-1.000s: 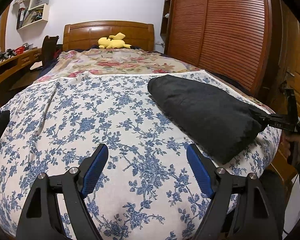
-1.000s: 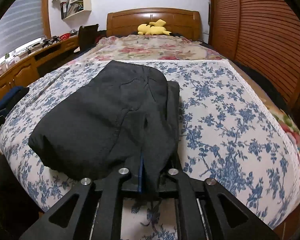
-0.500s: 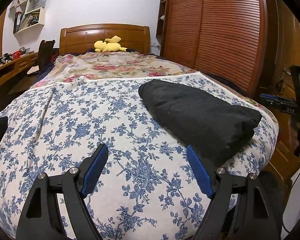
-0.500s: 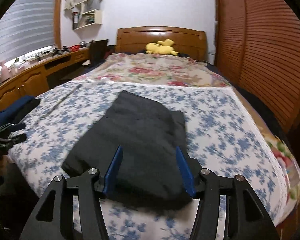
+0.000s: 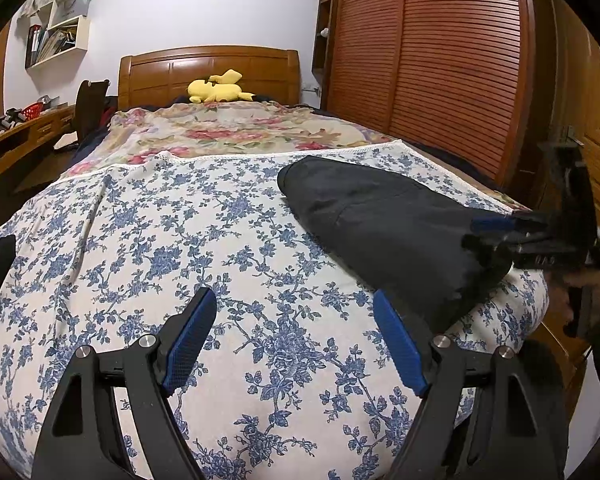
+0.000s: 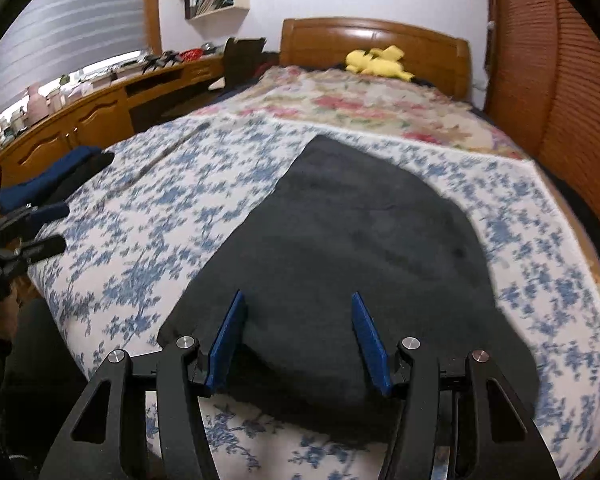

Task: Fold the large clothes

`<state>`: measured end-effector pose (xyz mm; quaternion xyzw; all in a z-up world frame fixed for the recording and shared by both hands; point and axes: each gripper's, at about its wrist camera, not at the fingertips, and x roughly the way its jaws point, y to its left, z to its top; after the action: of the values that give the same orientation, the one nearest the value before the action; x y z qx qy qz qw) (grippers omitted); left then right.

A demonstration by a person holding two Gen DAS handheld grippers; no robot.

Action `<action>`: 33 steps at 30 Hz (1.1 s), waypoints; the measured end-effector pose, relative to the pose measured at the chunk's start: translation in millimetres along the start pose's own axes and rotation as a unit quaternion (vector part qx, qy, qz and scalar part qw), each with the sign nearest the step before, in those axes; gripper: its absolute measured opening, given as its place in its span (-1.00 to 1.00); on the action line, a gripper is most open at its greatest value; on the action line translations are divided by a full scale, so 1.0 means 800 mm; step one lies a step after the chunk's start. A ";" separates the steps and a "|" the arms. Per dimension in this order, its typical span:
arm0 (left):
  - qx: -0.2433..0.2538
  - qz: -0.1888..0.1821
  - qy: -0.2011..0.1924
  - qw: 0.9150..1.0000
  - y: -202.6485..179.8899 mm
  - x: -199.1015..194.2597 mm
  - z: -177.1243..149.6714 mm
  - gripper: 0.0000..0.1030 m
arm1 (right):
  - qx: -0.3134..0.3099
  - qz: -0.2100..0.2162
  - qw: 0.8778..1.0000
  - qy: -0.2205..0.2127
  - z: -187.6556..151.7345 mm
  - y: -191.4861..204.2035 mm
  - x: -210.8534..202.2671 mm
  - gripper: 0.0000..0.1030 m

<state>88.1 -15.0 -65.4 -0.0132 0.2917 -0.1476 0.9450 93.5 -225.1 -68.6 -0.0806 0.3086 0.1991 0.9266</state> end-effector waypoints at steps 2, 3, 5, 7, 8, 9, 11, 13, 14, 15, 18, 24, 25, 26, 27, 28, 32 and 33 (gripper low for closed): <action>-0.002 -0.001 0.003 1.000 0.001 0.004 -0.001 0.58 | 0.007 0.013 1.000 0.014 -0.005 -0.006 0.014 0.11; -0.002 -0.002 0.005 1.000 0.001 0.007 -0.001 0.58 | 0.015 0.021 0.999 0.023 -0.009 -0.012 0.023 0.11; -0.002 -0.005 0.009 1.000 -0.001 0.014 -0.002 0.58 | 0.021 0.029 0.999 0.029 -0.008 -0.020 0.035 0.11; -0.001 -0.007 0.013 1.000 -0.003 0.020 -0.002 0.58 | 0.017 0.029 0.999 0.025 -0.005 -0.025 0.032 0.11; 0.001 -0.009 0.014 1.000 -0.005 0.023 -0.001 0.58 | 0.016 0.028 0.999 0.028 -0.003 -0.028 0.028 0.11; 0.002 -0.011 0.015 1.000 -0.007 0.026 0.000 0.58 | 0.015 0.026 0.999 0.030 -0.001 -0.031 0.023 0.11; 0.007 -0.016 0.016 1.000 -0.011 0.030 0.003 0.58 | 0.015 0.014 1.000 0.022 0.003 -0.036 0.008 0.11; 0.013 -0.019 0.015 1.000 -0.016 0.035 0.006 0.58 | 0.014 -0.008 1.000 0.011 0.006 -0.044 -0.008 0.12; 0.018 -0.022 0.015 0.999 -0.018 0.038 0.009 0.58 | 0.015 -0.019 1.000 0.007 0.006 -0.053 -0.017 0.12; 0.020 -0.024 0.015 0.999 -0.020 0.042 0.011 0.58 | 0.018 -0.031 0.999 0.007 0.005 -0.063 -0.022 0.12; 0.024 -0.030 0.019 0.999 -0.025 0.053 0.016 0.58 | 0.033 -0.074 0.997 0.015 -0.005 -0.093 -0.026 0.12; 0.036 -0.041 0.037 0.998 -0.035 0.082 0.022 0.58 | 0.067 -0.066 0.994 0.055 -0.024 -0.119 0.012 0.12; 0.039 -0.041 0.040 0.998 -0.036 0.087 0.024 0.58 | 0.066 -0.069 0.994 0.053 -0.022 -0.117 0.012 0.12; 0.042 -0.041 0.042 0.997 -0.037 0.092 0.025 0.58 | 0.065 -0.072 0.994 0.051 -0.020 -0.116 0.010 0.12; 0.046 -0.042 0.045 0.997 -0.037 0.096 0.026 0.58 | 0.066 -0.074 0.994 0.049 -0.018 -0.115 0.005 0.12; 0.051 -0.041 0.046 0.997 -0.038 0.100 0.027 0.58 | 0.069 -0.077 0.994 0.045 -0.019 -0.115 -0.001 0.12; 0.054 -0.045 0.049 0.996 -0.036 0.117 0.032 0.58 | 0.081 -0.096 0.992 0.028 -0.035 -0.113 -0.031 0.12; 0.054 -0.048 0.049 0.996 -0.036 0.120 0.033 0.58 | 0.089 -0.094 0.991 0.025 -0.040 -0.115 -0.035 0.12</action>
<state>170.7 -71.7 -92.6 0.0308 0.3287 -0.2082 0.9207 94.4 -325.9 -74.4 -0.0317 0.3391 0.0806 0.9368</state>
